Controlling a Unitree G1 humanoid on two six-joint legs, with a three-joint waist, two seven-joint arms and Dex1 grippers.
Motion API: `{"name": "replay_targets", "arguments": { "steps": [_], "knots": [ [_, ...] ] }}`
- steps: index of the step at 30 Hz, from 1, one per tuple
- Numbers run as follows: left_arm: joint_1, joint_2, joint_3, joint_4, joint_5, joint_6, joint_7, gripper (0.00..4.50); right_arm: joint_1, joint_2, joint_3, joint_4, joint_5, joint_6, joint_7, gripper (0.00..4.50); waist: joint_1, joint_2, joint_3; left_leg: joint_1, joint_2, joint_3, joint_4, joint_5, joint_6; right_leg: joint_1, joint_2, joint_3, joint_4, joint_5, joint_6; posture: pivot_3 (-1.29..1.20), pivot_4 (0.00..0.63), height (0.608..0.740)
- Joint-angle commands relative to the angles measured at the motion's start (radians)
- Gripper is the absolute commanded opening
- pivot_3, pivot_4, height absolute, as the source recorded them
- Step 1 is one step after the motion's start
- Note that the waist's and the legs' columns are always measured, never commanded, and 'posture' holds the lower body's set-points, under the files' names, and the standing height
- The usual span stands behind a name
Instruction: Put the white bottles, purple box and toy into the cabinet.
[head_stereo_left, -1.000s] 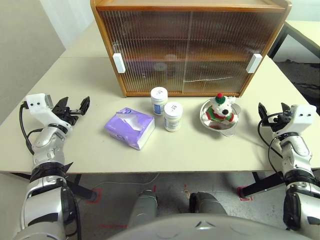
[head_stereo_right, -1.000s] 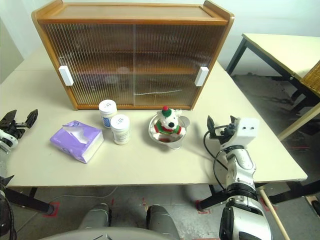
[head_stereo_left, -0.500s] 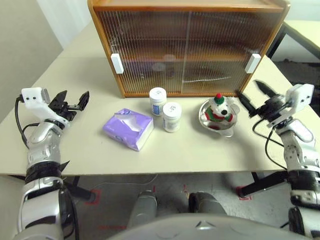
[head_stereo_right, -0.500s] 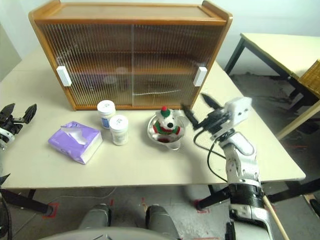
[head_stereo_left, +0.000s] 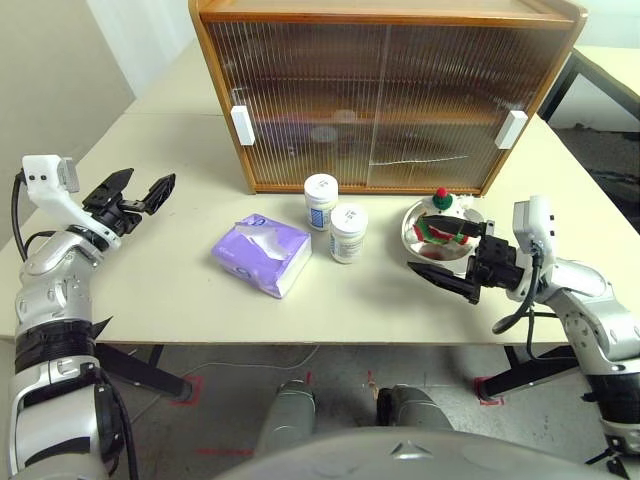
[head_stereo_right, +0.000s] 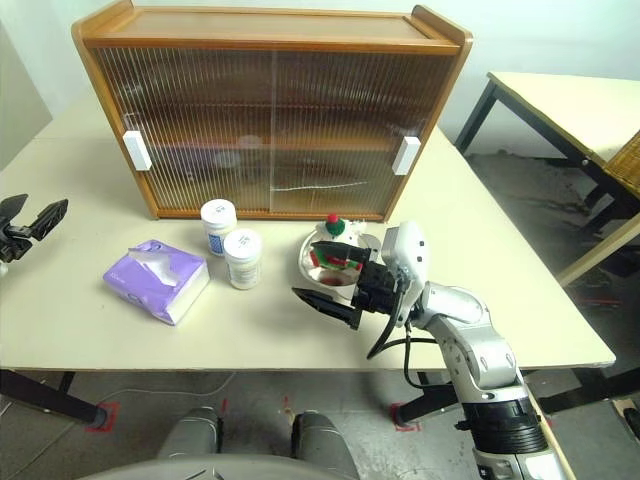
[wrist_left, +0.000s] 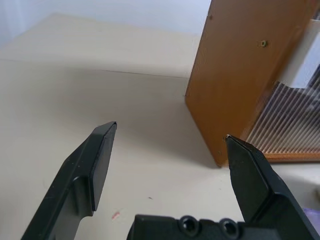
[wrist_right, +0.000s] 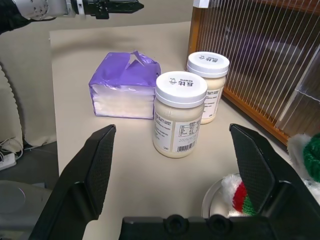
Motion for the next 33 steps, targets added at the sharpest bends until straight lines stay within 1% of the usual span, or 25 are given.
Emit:
{"name": "replay_targets", "arguments": {
  "steps": [1, 5, 11, 15, 20, 24, 26, 28, 31, 33],
  "knots": [
    [0.005, 0.002, -0.003, -0.041, -0.022, 0.046, -0.038, 4.48, -0.019, 0.007, 0.001, 0.004, -0.017, 0.003, -0.012, 4.5, 0.001, 0.0, 0.0, 0.0, 0.0, -0.001, 0.0, 0.0, 0.0, 0.0, 0.0, 0.0, 0.0, 0.0, 0.0, 0.19, 0.061, 0.74],
    [-0.006, -0.015, -0.025, -0.086, -0.028, 0.078, -0.052, 4.48, -0.028, 0.011, 0.004, -0.011, -0.021, 0.013, -0.032, 4.5, 0.001, 0.0, 0.0, 0.001, 0.0, -0.001, 0.0, 0.001, 0.0, 0.0, 0.001, 0.001, 0.0, 0.0, 0.0, 0.19, 0.063, 0.74],
    [-0.11, -0.082, -0.064, -0.146, -0.02, 0.095, -0.01, 4.48, -0.049, 0.042, -0.016, -0.018, -0.027, 0.002, -0.095, 4.5, 0.009, -0.002, -0.001, 0.003, 0.0, -0.002, 0.0, 0.003, 0.002, 0.0, 0.001, 0.001, 0.0, 0.0, 0.0, 0.17, 0.057, 0.74],
    [-0.142, -0.106, -0.094, -0.188, -0.023, 0.122, -0.013, 4.48, -0.053, 0.058, -0.027, -0.02, -0.018, 0.002, -0.123, 4.5, 0.01, -0.003, -0.002, 0.001, 0.0, -0.001, 0.0, 0.004, 0.004, 0.001, 0.002, 0.001, 0.0, 0.0, 0.0, 0.15, 0.054, 0.74],
    [-0.188, -0.119, -0.125, -0.175, -0.008, 0.126, -0.024, 4.48, -0.05, 0.07, -0.027, -0.013, -0.027, -0.015, -0.133, 4.5, 0.01, -0.003, -0.002, 0.0, 0.0, -0.002, 0.0, 0.006, 0.008, 0.001, 0.003, 0.002, 0.0, 0.0, 0.0, 0.15, 0.052, 0.74],
    [-0.209, -0.132, -0.162, -0.145, 0.033, 0.093, -0.014, 4.48, -0.049, 0.078, -0.024, -0.002, -0.034, -0.029, -0.137, 4.5, 0.009, -0.004, -0.002, 0.0, 0.0, -0.002, 0.0, 0.007, 0.009, 0.001, 0.004, 0.003, 0.0, 0.0, -0.001, 0.14, 0.048, 0.74],
    [-0.213, -0.14, -0.158, -0.13, 0.044, 0.078, 0.006, 4.08, -0.049, 0.082, -0.025, 0.0, -0.037, -0.034, -0.139, 4.5, 0.008, -0.004, -0.002, 0.0, 0.0, -0.002, 0.0, 0.007, 0.009, 0.001, 0.004, 0.003, 0.0, 0.0, -0.001, 0.14, 0.049, 0.74],
    [-0.213, -0.149, -0.147, -0.123, 0.042, 0.073, 0.014, 3.52, -0.048, 0.084, -0.026, 0.001, -0.04, -0.038, -0.141, 4.5, 0.007, -0.004, -0.002, 0.0, 0.0, -0.002, 0.0, 0.008, 0.01, 0.001, 0.004, 0.003, 0.0, 0.0, -0.001, 0.14, 0.049, 0.74],
    [-0.212, -0.151, -0.143, -0.109, 0.053, 0.057, 0.029, 2.46, -0.048, 0.085, -0.026, 0.002, -0.041, -0.042, -0.144, 4.5, 0.006, -0.004, -0.002, 0.0, 0.0, -0.002, 0.0, 0.009, 0.012, 0.001, 0.004, 0.003, 0.0, 0.001, -0.001, 0.13, 0.048, 0.74],
    [-0.219, -0.15, -0.145, -0.083, 0.071, 0.035, 0.052, 1.68, -0.049, 0.086, -0.025, 0.004, -0.041, -0.045, -0.145, 4.5, 0.005, -0.004, -0.002, 0.0, 0.0, -0.002, 0.001, 0.009, 0.012, 0.001, 0.004, 0.003, 0.0, 0.001, -0.001, 0.13, 0.048, 0.74]
  ]
}}
